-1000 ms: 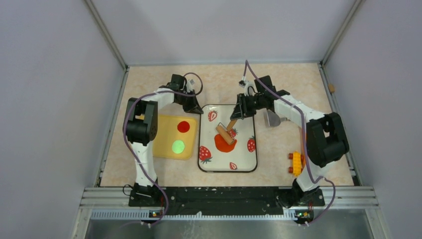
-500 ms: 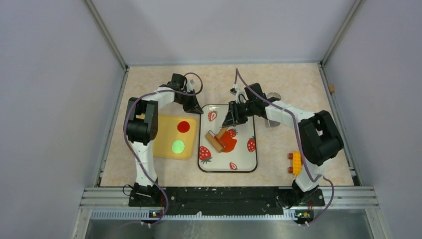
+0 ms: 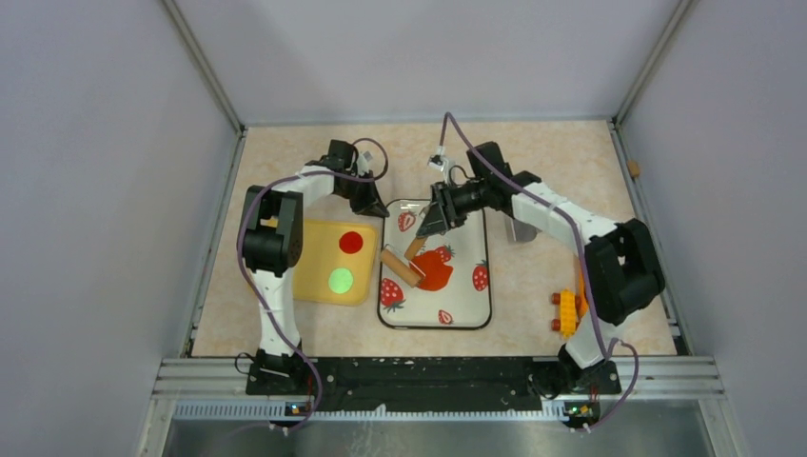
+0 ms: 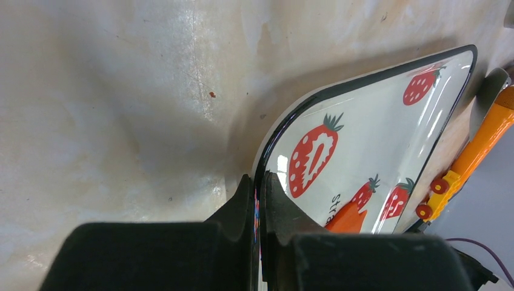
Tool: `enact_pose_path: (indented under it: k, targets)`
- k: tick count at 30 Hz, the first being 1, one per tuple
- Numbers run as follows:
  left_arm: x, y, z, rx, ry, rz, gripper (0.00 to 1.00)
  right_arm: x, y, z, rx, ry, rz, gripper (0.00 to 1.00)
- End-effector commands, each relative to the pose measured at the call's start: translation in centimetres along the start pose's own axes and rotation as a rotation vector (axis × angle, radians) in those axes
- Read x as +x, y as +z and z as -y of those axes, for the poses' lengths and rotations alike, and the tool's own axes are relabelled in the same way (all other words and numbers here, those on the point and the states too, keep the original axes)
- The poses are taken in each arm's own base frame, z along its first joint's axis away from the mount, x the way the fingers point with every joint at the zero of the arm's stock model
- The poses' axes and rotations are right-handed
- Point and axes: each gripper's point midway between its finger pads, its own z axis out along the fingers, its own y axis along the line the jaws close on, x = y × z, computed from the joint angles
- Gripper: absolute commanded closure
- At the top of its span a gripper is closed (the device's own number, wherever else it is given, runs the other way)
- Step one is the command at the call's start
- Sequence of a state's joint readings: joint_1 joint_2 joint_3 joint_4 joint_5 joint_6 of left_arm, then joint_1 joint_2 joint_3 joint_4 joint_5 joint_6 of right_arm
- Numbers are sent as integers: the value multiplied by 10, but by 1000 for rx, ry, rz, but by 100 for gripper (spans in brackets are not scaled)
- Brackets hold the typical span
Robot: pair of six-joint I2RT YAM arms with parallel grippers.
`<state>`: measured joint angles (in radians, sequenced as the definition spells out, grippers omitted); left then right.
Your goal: Roll out the dumpling wrappers from the dough
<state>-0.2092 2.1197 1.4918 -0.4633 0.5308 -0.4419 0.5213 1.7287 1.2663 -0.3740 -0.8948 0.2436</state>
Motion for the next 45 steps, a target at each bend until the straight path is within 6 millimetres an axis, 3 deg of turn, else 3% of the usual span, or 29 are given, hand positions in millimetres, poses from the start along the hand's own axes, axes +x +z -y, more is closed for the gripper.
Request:
enact_pose_path:
  k: [1,6,10,17,20,25,28,33,35,36,40,45]
  targets:
    - [-6,11,-23,-80,20,21,100,-22,-36,-36,-70,-111,69,100]
    - [-9,9,-24,-94,40,30,100,-12,-45,14,54,-17,62,100]
    - [-9,9,-25,-96,46,28,100,5,-43,37,72,-30,-3,100]
    - [-11,11,-28,-108,55,31,100,46,-20,94,157,-57,-137,100]
    - [-11,12,-27,-103,50,29,100,66,-6,107,194,-79,-213,100]
    - [-14,12,-25,-97,49,36,100,84,13,105,203,-71,-258,100]
    - [-15,11,-24,-94,48,38,100,83,22,95,179,-83,-261,100]
    - [-13,10,-23,-90,50,36,100,34,17,41,31,-165,-193,100]
    - [-11,10,-23,-89,52,31,100,10,4,16,-12,-231,-153,100]
    - [-9,10,-24,-88,50,26,100,-11,-15,1,-16,-273,-101,100]
    - [-10,8,-21,-78,55,29,100,-16,-32,14,32,-260,-71,100]
    - [-12,6,-20,-80,65,33,100,-2,-30,43,81,-237,-99,100]
